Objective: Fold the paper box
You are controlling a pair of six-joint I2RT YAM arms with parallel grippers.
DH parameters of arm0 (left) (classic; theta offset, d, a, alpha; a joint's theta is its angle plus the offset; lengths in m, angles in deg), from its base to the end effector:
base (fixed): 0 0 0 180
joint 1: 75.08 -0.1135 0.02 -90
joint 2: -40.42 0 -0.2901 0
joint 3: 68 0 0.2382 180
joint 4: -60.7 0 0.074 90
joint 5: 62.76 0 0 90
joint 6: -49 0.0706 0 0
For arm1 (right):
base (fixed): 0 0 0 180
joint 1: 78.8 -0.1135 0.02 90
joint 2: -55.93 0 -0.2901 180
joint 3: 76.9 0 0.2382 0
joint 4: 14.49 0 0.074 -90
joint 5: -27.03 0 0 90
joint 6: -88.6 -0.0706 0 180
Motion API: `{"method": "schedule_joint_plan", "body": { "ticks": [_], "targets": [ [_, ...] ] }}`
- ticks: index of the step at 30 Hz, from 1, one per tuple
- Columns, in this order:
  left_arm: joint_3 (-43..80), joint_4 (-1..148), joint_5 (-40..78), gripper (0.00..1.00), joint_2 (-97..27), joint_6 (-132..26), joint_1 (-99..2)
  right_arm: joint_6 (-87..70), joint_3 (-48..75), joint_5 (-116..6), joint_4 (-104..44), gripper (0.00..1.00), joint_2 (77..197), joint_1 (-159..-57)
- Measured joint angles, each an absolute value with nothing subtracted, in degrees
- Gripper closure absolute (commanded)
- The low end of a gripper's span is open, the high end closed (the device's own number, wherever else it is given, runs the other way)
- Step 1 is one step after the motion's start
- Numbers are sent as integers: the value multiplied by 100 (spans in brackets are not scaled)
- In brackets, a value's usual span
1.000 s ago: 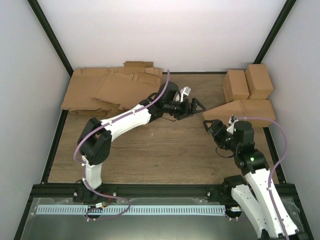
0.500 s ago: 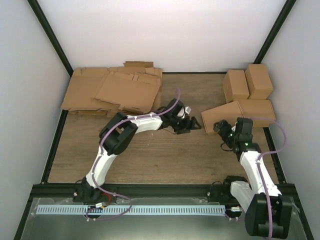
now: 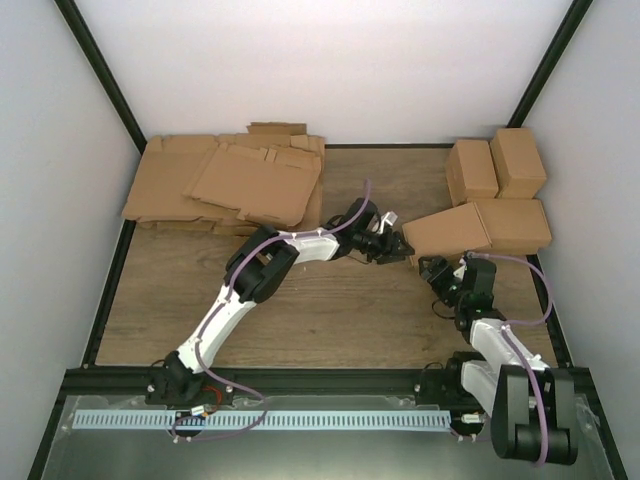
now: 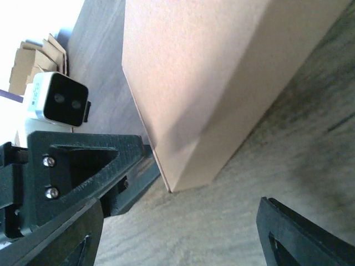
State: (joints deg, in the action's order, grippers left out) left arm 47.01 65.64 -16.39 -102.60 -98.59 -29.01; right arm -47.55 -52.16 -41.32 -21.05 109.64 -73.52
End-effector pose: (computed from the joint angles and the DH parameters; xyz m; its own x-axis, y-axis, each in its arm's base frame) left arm 0.3583 -0.4422 0.1081 -0.9815 0.1380 -0.1329 0.1761 0.3763 -0.9096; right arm 0.1720 0.0103 0.1508 -0.5548 0.7244 -0.4092 0.2694 0.6217 0.7354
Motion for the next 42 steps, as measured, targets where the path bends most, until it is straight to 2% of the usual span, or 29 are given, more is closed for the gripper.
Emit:
{"method": "schedule_joint_plan", "body": {
  "ticks": [2, 6, 16, 25, 30, 38, 42],
  "targets": [
    [4781, 6389, -1685, 71, -10369, -10055, -2901, -4858, -5225, -4136, -1696, 23, 11244, -7350],
    [4871, 5799, -1886, 77, -10625, -10562, -2895, -5066, -5232, -4064, -927, 25, 11950, -7328],
    [4895, 4796, -2203, 77, -10800, -11509, -2855, -5494, -5400, -3673, 404, 31, 13025, -6668],
    [5153, 4186, -2389, 77, -11005, -12145, -2672, -5647, -5391, -3238, 1187, 54, 13554, -6445],
    [5160, 4197, -2428, 74, -11005, -12153, -2672, -5629, -5389, -3144, 1305, 65, 13458, -6434],
    [5109, 5366, -2177, 62, -10555, -11148, -2674, -5525, -5369, -3140, 1222, 69, 13113, -6430],
    [4384, 5628, -1954, 58, -9702, -10713, -2705, -5529, -5365, -3168, 1130, 71, 12735, -6430]
  ]
}}
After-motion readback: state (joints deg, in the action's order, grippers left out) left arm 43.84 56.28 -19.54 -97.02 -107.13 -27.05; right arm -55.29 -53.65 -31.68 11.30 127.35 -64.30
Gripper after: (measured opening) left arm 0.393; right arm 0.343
